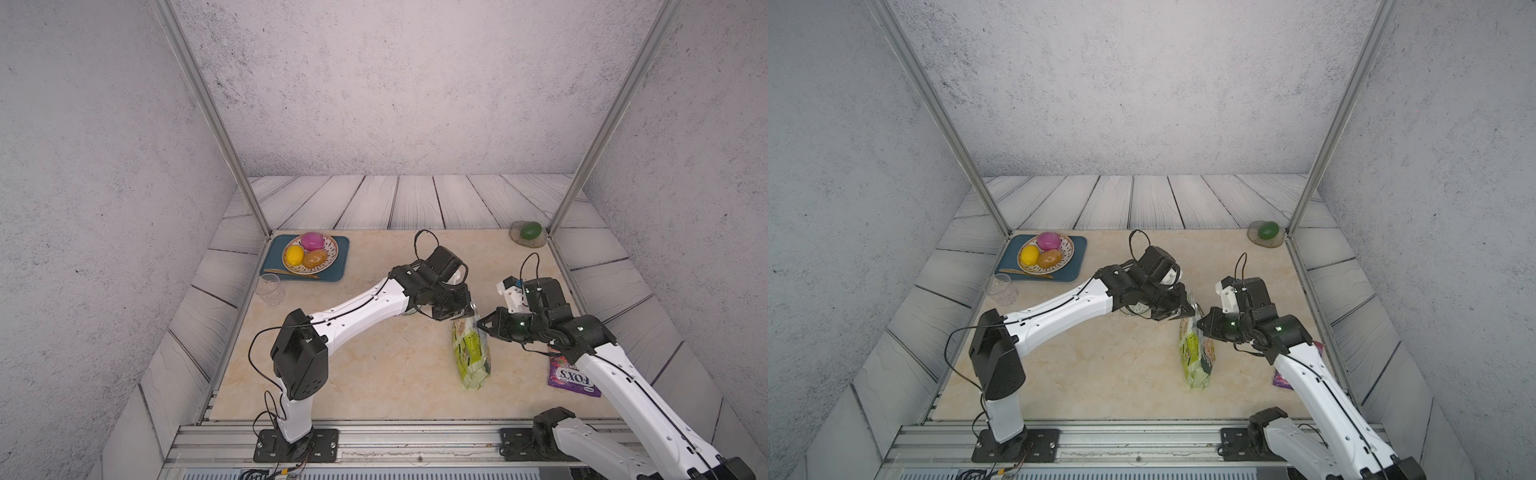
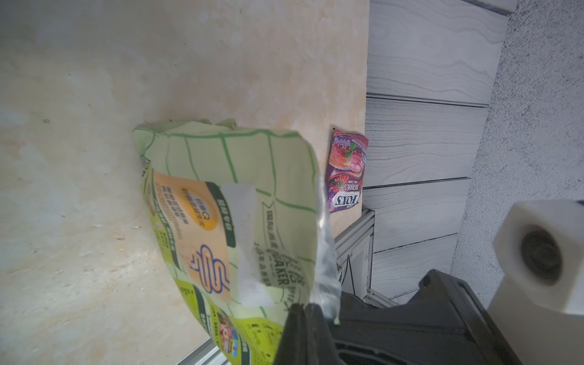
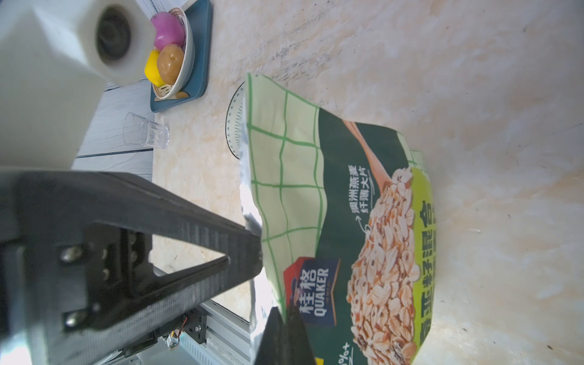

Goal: Pour the oats into the breakfast bowl
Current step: Open the oats bag at the center of the board.

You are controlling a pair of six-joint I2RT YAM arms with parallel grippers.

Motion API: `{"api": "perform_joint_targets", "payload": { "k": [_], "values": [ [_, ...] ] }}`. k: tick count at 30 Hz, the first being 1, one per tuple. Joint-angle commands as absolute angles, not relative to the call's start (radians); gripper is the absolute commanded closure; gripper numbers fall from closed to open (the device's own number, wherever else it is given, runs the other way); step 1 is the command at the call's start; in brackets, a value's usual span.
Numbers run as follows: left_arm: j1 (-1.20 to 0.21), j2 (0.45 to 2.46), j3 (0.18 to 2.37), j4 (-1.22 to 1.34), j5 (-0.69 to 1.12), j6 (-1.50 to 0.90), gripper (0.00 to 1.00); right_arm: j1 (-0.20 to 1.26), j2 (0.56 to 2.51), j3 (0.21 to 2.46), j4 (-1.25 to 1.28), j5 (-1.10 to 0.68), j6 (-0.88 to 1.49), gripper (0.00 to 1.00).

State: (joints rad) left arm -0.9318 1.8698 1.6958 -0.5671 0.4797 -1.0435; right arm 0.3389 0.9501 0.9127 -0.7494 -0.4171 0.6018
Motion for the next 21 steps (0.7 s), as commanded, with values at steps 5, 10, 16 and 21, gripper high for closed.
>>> {"api": "perform_joint_targets", "payload": {
  "k": [5,10,16,21],
  "values": [
    [-0.918,1.854,1.688,-0.592,0.43,-1.044,1.0,0.337,0.915,0.888,-0.776,-0.347,0.655,1.0],
    [-0.917,1.836,1.652,-0.551,0.444,-1.063,1.0,0.336,0.913,0.866,-0.738,-0.38,0.67,1.0],
    [-0.92,1.853,1.667,-0.553,0.463,-1.058,1.0,0.337,0.959,0.887,-0.739,-0.431,0.646,0.97],
    [-0.92,1.856,1.682,-0.57,0.459,-1.05,1.0,0.336,0.953,0.887,-0.714,-0.459,0.647,1.0]
  ]
}}
